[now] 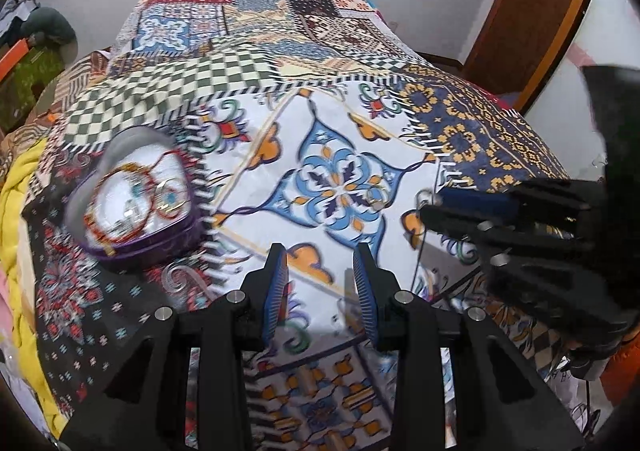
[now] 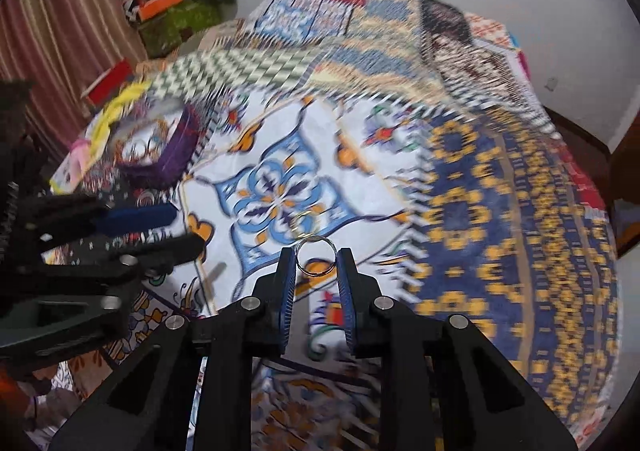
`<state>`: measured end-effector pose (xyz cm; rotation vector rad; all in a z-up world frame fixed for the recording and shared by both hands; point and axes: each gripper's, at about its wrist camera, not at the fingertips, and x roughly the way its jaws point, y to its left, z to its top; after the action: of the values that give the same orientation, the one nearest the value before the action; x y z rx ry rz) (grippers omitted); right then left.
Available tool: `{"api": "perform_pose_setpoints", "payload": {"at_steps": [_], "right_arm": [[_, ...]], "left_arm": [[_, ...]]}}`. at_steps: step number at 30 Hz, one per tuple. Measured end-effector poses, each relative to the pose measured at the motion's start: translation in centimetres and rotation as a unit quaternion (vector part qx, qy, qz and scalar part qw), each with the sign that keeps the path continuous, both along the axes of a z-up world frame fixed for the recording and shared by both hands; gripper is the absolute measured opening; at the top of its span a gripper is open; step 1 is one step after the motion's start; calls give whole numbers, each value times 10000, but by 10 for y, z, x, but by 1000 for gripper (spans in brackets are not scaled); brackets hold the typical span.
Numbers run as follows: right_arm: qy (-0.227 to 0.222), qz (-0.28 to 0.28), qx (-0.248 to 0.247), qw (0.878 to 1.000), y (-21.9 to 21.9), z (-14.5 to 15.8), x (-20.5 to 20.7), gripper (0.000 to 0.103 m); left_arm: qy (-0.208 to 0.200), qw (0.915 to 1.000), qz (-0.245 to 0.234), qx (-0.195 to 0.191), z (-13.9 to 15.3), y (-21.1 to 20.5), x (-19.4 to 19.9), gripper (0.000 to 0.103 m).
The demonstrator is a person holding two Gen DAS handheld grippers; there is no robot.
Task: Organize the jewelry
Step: 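Move both tools back toward the remaining silver rings on the cloth, then grasp a silver ring with the right tool while the left tool grasps another ring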
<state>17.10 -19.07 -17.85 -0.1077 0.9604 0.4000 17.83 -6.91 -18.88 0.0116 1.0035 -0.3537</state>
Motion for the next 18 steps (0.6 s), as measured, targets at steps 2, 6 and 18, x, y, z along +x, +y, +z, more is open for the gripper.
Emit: {"api": "perform_pose_setpoints", "payload": {"at_steps": [2,6,18], "right_arm": [[-116,-114,41,9999,-9,7,-1,19],[-283,-297,24,9992,-22,15,-2,19],[-294,-433,143,9985,-40,14,-3,19]], "left_arm": [[66,9999,-82,-21,-3,-10,6,34],[182,9995,-244,14,-12,-30,18,34],[145,9986,-462,219,-27,-61,42,14]]}}
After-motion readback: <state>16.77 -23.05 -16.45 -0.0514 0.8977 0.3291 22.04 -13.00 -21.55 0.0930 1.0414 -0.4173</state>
